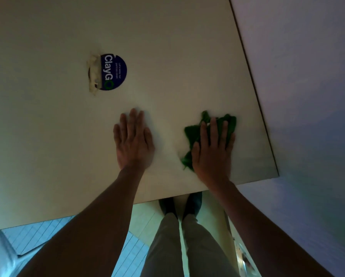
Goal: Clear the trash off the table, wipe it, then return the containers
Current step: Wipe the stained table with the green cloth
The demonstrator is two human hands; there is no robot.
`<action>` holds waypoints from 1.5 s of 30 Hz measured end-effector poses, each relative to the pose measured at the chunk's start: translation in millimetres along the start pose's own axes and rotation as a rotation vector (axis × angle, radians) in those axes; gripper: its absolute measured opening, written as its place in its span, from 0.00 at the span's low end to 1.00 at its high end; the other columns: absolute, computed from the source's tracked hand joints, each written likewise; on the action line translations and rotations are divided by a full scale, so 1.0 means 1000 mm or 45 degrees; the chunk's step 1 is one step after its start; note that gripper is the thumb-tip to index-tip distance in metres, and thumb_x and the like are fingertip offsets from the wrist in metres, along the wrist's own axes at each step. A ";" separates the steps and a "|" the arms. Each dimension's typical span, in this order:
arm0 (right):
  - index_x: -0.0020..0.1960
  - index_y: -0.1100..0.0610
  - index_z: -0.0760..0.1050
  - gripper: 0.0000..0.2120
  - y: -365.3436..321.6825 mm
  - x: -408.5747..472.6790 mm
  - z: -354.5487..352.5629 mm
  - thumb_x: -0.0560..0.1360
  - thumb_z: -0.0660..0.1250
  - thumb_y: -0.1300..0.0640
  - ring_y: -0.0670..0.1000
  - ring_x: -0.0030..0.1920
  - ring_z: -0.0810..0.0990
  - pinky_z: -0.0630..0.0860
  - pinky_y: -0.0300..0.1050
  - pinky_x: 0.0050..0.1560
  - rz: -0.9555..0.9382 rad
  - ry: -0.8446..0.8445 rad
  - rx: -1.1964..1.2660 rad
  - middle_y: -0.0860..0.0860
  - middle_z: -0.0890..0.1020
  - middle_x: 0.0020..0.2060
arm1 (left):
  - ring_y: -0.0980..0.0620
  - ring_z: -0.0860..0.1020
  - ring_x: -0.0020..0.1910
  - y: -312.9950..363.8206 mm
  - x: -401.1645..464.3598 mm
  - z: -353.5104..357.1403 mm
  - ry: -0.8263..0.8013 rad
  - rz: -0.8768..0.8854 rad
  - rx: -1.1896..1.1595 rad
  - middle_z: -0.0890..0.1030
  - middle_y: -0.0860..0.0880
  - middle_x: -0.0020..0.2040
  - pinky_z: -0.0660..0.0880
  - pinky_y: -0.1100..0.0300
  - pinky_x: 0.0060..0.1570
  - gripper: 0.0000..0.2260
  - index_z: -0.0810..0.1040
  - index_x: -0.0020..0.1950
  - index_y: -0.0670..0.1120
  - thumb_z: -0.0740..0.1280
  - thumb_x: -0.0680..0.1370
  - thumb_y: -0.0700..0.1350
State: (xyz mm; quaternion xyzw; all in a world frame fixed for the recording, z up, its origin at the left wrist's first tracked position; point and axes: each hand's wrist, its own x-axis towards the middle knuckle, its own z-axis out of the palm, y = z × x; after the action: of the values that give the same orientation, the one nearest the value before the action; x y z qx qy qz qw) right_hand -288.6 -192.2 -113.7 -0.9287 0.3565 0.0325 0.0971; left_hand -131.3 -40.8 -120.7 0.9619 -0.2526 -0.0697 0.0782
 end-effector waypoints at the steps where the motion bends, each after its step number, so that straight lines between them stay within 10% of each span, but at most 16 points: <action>1: 0.80 0.55 0.54 0.28 -0.003 -0.011 0.000 0.83 0.49 0.46 0.63 0.80 0.47 0.49 0.67 0.76 -0.069 -0.023 -0.002 0.57 0.53 0.80 | 0.44 0.49 0.82 0.000 -0.002 -0.001 0.007 0.010 -0.005 0.53 0.49 0.83 0.48 0.43 0.79 0.25 0.52 0.83 0.51 0.47 0.86 0.53; 6: 0.80 0.50 0.55 0.29 0.014 -0.023 -0.024 0.82 0.54 0.43 0.60 0.80 0.47 0.51 0.62 0.77 -0.211 -0.053 0.319 0.55 0.50 0.80 | 0.42 0.51 0.82 0.001 -0.002 -0.005 -0.006 0.032 -0.033 0.56 0.47 0.82 0.50 0.42 0.79 0.24 0.54 0.82 0.50 0.47 0.86 0.53; 10: 0.73 0.54 0.66 0.23 0.033 -0.033 -0.042 0.81 0.59 0.48 0.56 0.65 0.72 0.76 0.54 0.59 0.181 0.077 0.636 0.57 0.72 0.67 | 0.41 0.65 0.75 0.025 -0.023 -0.013 0.021 0.017 -0.153 0.70 0.47 0.76 0.64 0.44 0.71 0.20 0.69 0.75 0.50 0.56 0.84 0.51; 19: 0.42 0.58 0.76 0.03 0.019 -0.029 -0.058 0.74 0.65 0.60 0.54 0.40 0.77 0.67 0.41 0.36 0.638 -0.265 0.983 0.51 0.77 0.35 | 0.43 0.71 0.63 0.119 -0.078 -0.033 -0.409 -0.096 -0.307 0.76 0.46 0.62 0.71 0.48 0.60 0.21 0.71 0.69 0.47 0.61 0.81 0.59; 29: 0.49 0.56 0.77 0.02 -0.007 -0.056 -0.100 0.77 0.68 0.61 0.55 0.40 0.84 0.82 0.47 0.42 0.710 -0.544 1.414 0.56 0.83 0.44 | 0.58 0.74 0.40 0.050 -0.101 -0.077 -0.589 -0.333 -0.989 0.77 0.48 0.51 0.69 0.68 0.29 0.09 0.72 0.57 0.48 0.67 0.79 0.47; 32: 0.49 0.60 0.78 0.02 -0.047 -0.063 -0.103 0.76 0.70 0.63 0.55 0.40 0.85 0.83 0.51 0.47 0.614 -0.525 1.455 0.59 0.85 0.44 | 0.59 0.76 0.41 0.006 -0.117 -0.097 -0.412 -0.432 -1.211 0.80 0.46 0.54 0.70 0.75 0.29 0.13 0.72 0.61 0.49 0.70 0.78 0.43; 35: 0.50 0.57 0.79 0.06 -0.105 -0.070 -0.108 0.74 0.72 0.63 0.55 0.43 0.86 0.83 0.54 0.51 0.449 -0.440 1.401 0.59 0.85 0.45 | 0.49 0.82 0.41 -0.048 -0.134 -0.126 -0.246 -0.329 -1.364 0.81 0.44 0.52 0.80 0.61 0.36 0.28 0.64 0.74 0.57 0.70 0.78 0.41; 40: 0.62 0.47 0.76 0.24 -0.229 -0.095 -0.117 0.70 0.75 0.64 0.52 0.46 0.85 0.80 0.48 0.50 0.047 -0.480 1.289 0.53 0.85 0.47 | 0.47 0.76 0.63 -0.160 -0.159 -0.158 -0.097 -0.226 -1.118 0.77 0.44 0.67 0.72 0.53 0.67 0.27 0.65 0.78 0.52 0.67 0.80 0.41; 45: 0.62 0.54 0.80 0.22 -0.353 -0.125 -0.107 0.70 0.73 0.67 0.46 0.49 0.81 0.78 0.32 0.54 -0.494 -0.435 0.834 0.48 0.83 0.51 | 0.46 0.77 0.57 -0.279 -0.191 -0.177 0.045 -0.373 -0.962 0.78 0.44 0.58 0.71 0.58 0.56 0.19 0.75 0.70 0.48 0.68 0.79 0.41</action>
State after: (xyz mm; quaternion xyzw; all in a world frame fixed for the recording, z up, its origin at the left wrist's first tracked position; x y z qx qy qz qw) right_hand -146.5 124.4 62.5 -0.8799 0.1453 0.0520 0.4494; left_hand -132.7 314.3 19.0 0.8922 -0.0680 -0.1517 0.4199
